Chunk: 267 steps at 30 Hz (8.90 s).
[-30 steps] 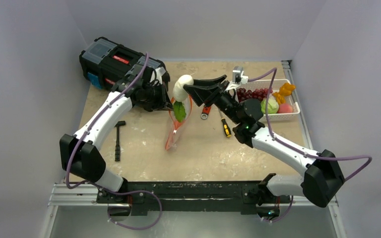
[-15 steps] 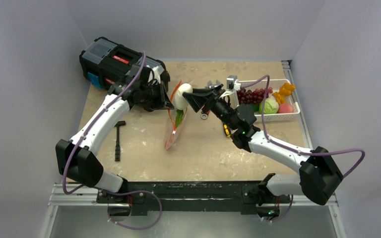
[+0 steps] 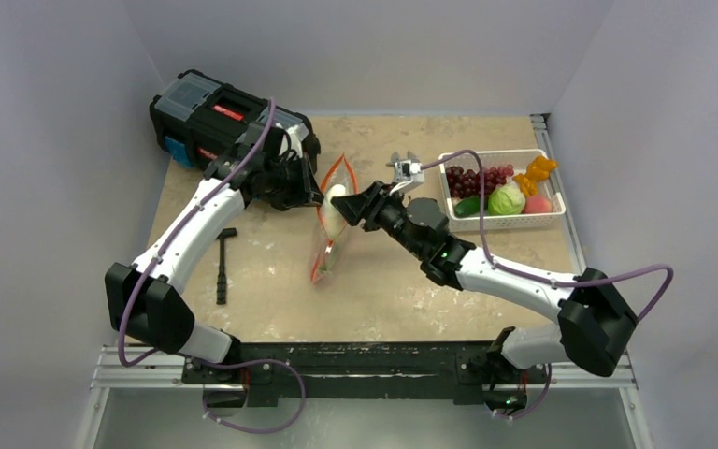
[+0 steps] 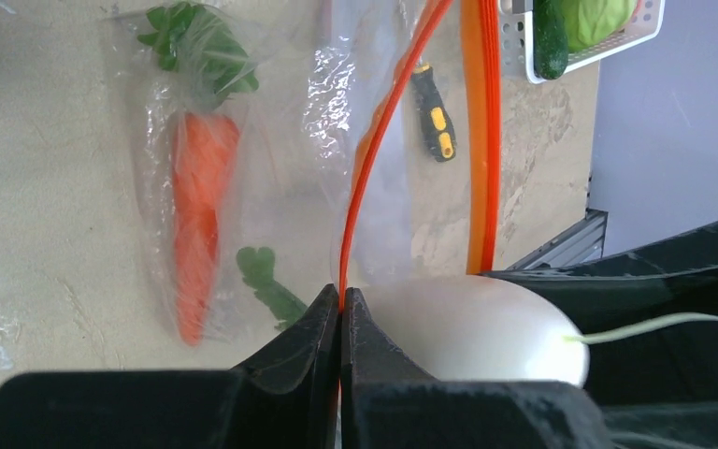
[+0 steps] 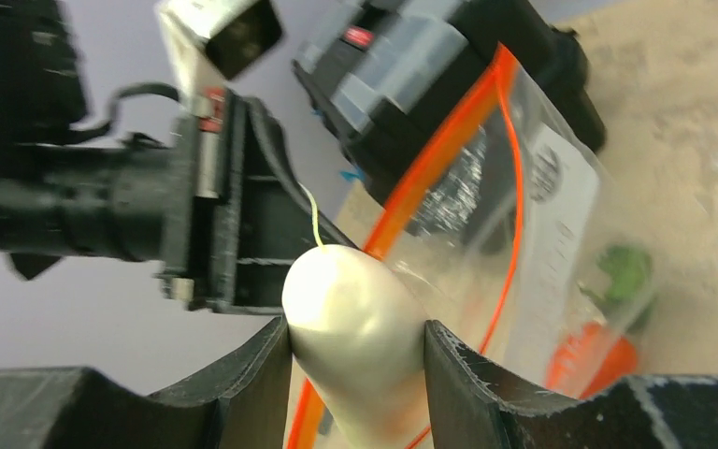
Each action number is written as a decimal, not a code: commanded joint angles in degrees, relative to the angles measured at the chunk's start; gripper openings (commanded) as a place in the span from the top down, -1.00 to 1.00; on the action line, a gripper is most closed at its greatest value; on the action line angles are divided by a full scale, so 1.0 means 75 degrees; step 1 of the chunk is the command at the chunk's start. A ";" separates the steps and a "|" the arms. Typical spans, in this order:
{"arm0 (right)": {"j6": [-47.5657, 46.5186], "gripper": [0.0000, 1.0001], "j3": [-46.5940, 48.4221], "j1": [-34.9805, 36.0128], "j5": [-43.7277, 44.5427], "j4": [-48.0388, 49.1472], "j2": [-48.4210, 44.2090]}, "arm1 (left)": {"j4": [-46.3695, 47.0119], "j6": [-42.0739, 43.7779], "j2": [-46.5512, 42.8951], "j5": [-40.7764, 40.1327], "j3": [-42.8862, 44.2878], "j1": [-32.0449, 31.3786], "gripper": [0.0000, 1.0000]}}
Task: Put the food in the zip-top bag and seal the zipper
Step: Place the fake vegetable in the zipper food storage bag, then pick up the fake vegetable from the bin, then place the fake vegetable in the zipper food storage bag, then adjust the fake fruit in the bin.
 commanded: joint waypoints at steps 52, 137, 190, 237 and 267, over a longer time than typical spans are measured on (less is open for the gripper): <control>-0.3579 -0.19 0.4240 -0.1051 0.4704 -0.6758 0.0275 | 0.0300 -0.0036 -0.0383 0.0111 -0.0094 -0.0030 1.00; 0.0124 1.00 0.2274 -0.2704 -0.5624 -0.3899 -0.0174 | 0.0255 -0.0065 -0.0184 0.0257 -0.0048 -0.0020 1.00; 0.3368 0.19 0.5797 0.0904 0.3061 -0.9099 0.2939 | 0.0282 -0.0079 -0.0601 0.0317 -0.0060 -0.0003 1.00; -0.1145 -0.63 0.4659 -0.3194 0.2427 -0.7918 0.0018 | 0.0579 0.0081 -0.1253 -0.0079 -0.0246 -0.0008 1.00; 0.6004 -0.88 0.3597 -0.6426 -0.0111 -0.6465 0.3574 | 0.0571 -0.0124 -0.0751 0.0510 -0.0224 -0.0011 1.00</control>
